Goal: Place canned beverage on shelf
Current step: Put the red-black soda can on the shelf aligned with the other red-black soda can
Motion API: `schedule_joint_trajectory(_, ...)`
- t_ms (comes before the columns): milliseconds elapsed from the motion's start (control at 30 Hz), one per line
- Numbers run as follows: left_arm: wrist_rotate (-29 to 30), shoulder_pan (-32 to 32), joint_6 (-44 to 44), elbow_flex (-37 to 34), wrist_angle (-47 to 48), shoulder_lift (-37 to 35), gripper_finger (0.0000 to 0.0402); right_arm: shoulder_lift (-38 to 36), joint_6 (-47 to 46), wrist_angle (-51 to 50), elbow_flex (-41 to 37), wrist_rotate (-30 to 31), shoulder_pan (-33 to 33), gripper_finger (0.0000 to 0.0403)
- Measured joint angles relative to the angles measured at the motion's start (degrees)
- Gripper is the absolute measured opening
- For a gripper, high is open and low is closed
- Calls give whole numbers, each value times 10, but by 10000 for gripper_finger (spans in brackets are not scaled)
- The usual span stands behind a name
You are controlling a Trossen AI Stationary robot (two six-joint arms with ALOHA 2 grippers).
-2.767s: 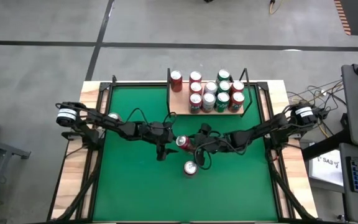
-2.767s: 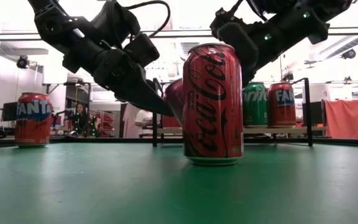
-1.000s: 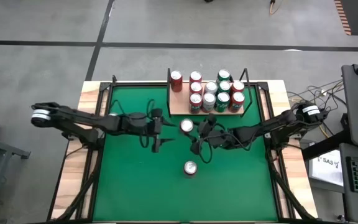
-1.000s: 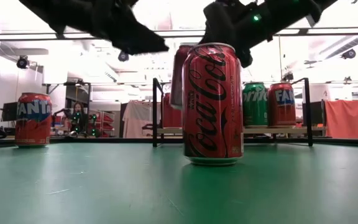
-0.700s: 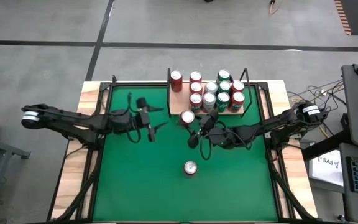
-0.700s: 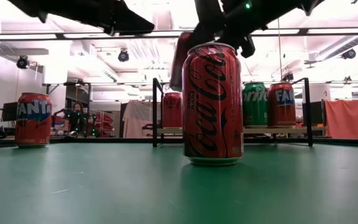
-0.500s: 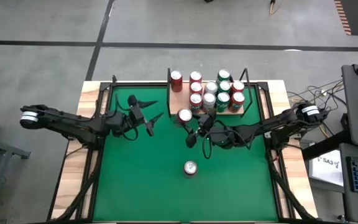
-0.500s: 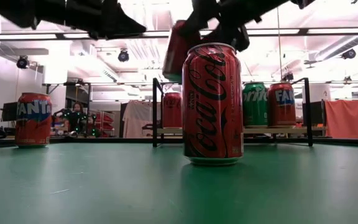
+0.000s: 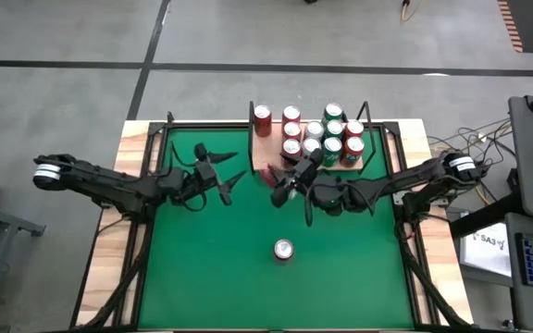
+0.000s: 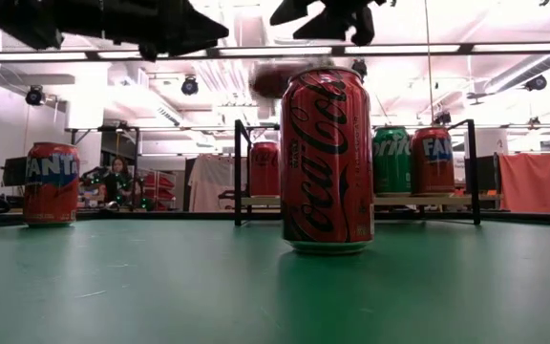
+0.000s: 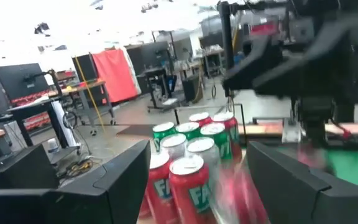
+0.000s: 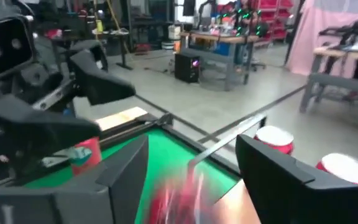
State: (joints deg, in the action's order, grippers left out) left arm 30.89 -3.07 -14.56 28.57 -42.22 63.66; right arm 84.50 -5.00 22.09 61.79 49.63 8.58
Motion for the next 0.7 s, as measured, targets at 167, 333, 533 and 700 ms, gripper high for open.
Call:
schedule_joint_trajectory(167, 0, 0, 2, 48, 116, 1, 251, 0, 18, -21, 22, -48, 0, 175)
schedule_joint_trajectory(333, 0, -2, 20, 85, 235, 6, 251, 0, -29, -170, 55, -66, 1, 107)
schedule_joint_trajectory(533, -1, -3, 22, 101, 323, 7, 251, -2, -147, -457, 113, -112, 1, 39)
schedule_joint_trajectory(700, -1, -3, 26, 91, 327, 6, 251, -2, -250, -618, 130, -192, 2, 15)
